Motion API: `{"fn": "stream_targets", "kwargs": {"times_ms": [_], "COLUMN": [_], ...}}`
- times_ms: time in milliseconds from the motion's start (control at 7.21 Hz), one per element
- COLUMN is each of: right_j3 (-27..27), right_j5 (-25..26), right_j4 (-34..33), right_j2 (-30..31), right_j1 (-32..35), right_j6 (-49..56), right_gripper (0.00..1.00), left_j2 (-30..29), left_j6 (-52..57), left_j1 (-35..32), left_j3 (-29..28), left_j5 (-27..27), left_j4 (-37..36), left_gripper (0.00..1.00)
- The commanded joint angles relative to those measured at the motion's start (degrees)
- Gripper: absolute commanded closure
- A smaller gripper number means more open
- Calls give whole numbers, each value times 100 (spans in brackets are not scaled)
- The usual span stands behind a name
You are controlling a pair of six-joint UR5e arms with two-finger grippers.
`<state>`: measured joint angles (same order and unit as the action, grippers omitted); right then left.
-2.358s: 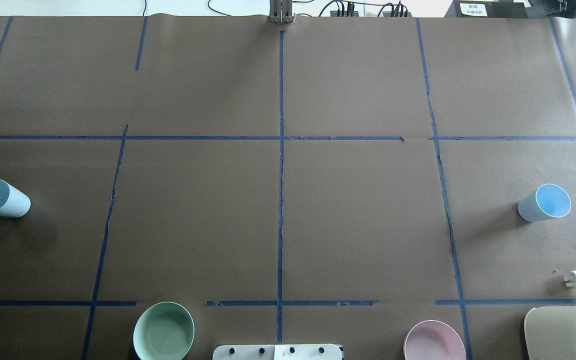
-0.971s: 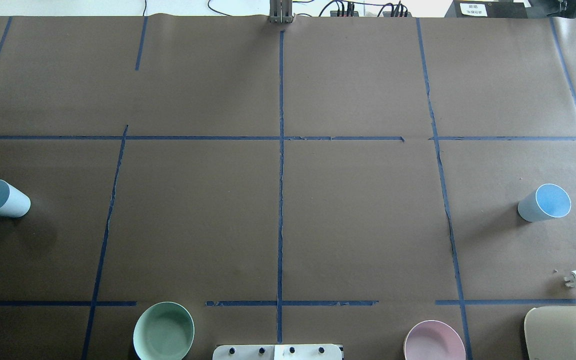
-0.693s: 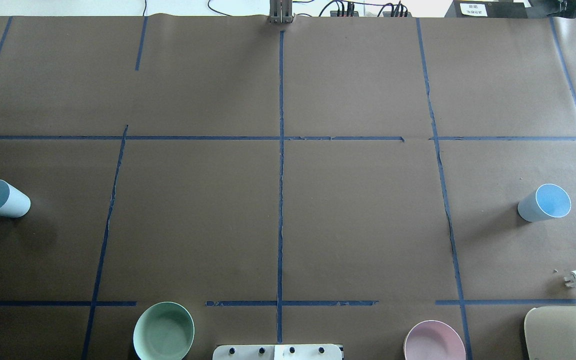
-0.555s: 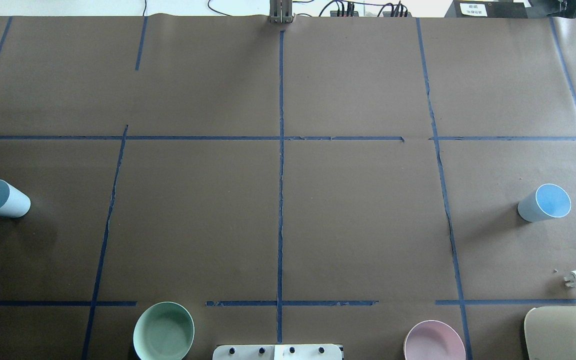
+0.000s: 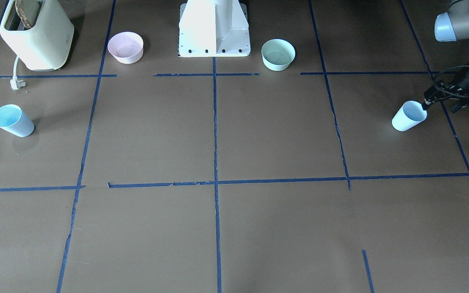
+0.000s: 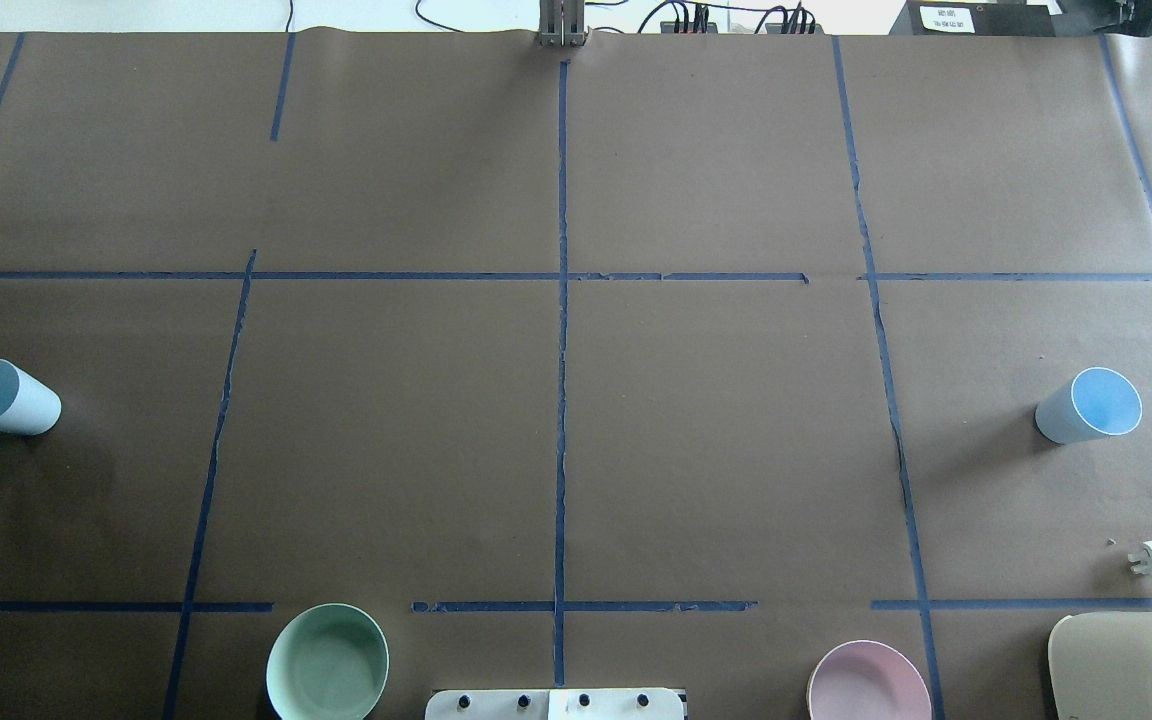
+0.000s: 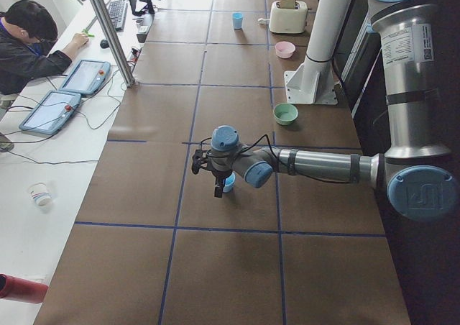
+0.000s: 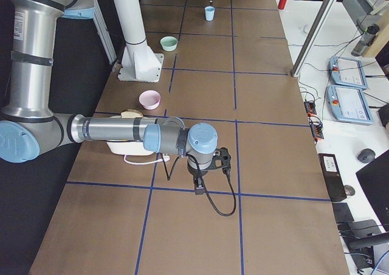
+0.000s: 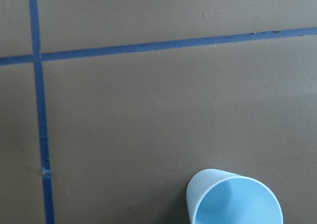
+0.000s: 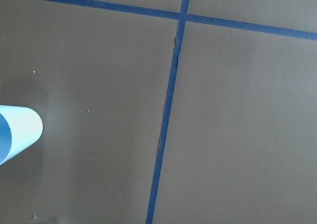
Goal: Stack blue cups with both arms
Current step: 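Lower the left gripper onto the light blue cup and grasp it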
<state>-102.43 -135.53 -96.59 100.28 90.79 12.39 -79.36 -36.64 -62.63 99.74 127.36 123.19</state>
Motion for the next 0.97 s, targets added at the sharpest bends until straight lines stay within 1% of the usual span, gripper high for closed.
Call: {"fn": "stream_targets", "kwargs": {"times_ms": [0,277,416,555,693,832], "right_j3": [4,4,4,4,4,4], "right_j5": [0,0,0,0,0,0], "right_j4": [0,0,0,0,0,0], "right_j2": [0,0,0,0,0,0], "right_j1": [-8,0,-8,0,-8,0], "right_j6": [0,0,9,9,9,9], "right_gripper": [0,0,0,0,0,0], "left_j2": [0,-44,-62,-105,-132,-132], "left_j6": [-212,-221,-282,-569,-572,-572], "left_j1": [339,445,445,462,480,480], "left_j3": [-217,-629,-622,-622,-614,-588], "left_j5": [-247,-238,-220,-194,-194,-185], "left_j4": [143,625,636,636,636,644], "left_gripper": [0,0,21,68,91,94]}}
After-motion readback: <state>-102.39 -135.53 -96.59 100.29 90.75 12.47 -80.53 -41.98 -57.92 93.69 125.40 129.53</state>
